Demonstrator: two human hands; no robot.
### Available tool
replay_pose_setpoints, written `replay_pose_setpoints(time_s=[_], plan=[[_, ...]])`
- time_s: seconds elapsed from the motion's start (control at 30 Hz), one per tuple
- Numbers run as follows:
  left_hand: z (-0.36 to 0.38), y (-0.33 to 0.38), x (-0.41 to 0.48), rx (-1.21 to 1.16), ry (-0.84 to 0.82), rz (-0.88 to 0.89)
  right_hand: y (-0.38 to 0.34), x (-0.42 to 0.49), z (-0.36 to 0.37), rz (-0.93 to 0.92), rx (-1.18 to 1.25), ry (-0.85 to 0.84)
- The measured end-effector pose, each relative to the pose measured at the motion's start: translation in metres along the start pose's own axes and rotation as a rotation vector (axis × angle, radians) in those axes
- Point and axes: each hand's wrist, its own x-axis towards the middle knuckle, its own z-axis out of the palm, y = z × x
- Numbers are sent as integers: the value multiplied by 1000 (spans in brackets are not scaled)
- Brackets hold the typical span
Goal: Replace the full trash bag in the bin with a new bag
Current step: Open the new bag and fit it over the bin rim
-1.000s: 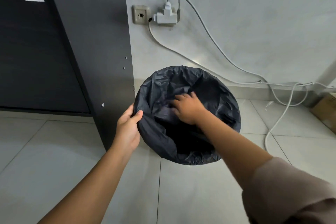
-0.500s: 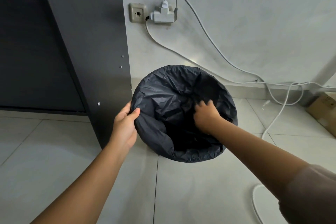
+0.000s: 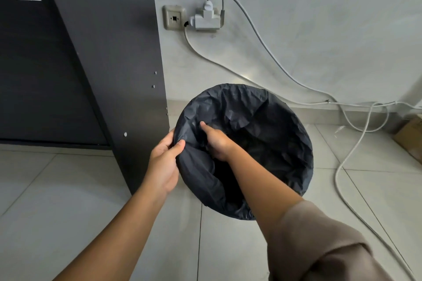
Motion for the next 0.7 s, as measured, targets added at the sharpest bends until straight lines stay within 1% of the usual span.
replay_pose_setpoints(time_s=[0.07,0.1,0.13,0.17,0.2,0.23,0.27,0.3,0.33,0.37,0.4,0.43,0.47,0.53,0.6,0.63,0.7], plan=[[0,1,1,8,-3,4,-1,0,-1,-67,-156,24],[1,1,2,11,2,3,-5,-2,-3,-106,-309,126],[2,2,3,8,7,1,-6,-5,-10,-136,-479,271],[3,3,4,2,14,-1,-7,-11,-16,-161,-601,374],[5,3,5,-6,22,-2,-6,-18,-22,-205,-625,398],[7,4,6,-14,29,-2,-6,-28,-25,-246,-579,341],[9,5,7,-20,32,-2,-5,-39,-23,-206,-471,205],[11,6,8,-23,35,-2,-4,-51,-19,-115,-328,30],[12,6,9,-21,41,-4,0,-58,-14,-35,-232,-106],[14,7,11,-18,52,-6,4,-59,-12,7,-180,-190],[14,8,12,-14,66,-8,5,-62,-11,10,-194,-210],[14,10,14,-11,82,-8,3,-66,-12,-17,-232,-179],[14,12,16,-5,104,-10,-2,-74,-17,-66,-331,-126],[14,15,21,16,153,-25,-13,-95,-30,-169,-626,-48],[14,18,26,32,210,-38,-18,-115,-43,-196,-911,-108],[13,18,30,39,238,-42,-17,-126,-44,-165,-1027,-160],[13,19,37,66,286,-60,-10,-137,-38,-81,-1179,-192]])
